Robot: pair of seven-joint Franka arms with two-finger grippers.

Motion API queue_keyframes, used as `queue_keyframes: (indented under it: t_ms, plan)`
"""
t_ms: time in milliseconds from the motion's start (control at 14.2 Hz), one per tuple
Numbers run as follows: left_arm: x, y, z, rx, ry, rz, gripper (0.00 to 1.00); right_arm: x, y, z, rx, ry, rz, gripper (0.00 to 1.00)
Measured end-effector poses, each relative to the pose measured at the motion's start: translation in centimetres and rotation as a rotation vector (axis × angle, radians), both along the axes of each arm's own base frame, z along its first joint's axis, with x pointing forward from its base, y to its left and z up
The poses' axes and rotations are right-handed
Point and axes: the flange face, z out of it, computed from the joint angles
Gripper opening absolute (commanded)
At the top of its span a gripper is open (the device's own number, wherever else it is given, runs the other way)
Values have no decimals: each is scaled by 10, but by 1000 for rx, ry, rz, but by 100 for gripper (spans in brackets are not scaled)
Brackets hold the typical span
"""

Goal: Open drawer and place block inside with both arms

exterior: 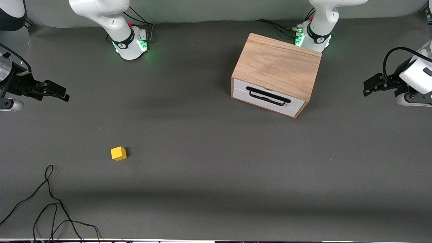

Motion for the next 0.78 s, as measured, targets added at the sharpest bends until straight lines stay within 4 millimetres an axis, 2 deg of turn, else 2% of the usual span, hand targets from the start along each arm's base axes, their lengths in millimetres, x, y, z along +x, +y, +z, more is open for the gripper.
queue_keyframes:
  t_ms: [353, 776]
  plan:
    - [0, -1, -1, 1, 2, -2, 100, 1, 0, -1, 0, 1, 0, 100]
    - [2, -5, -4, 1, 8, 13, 100, 9, 0, -12, -2, 3, -1, 100]
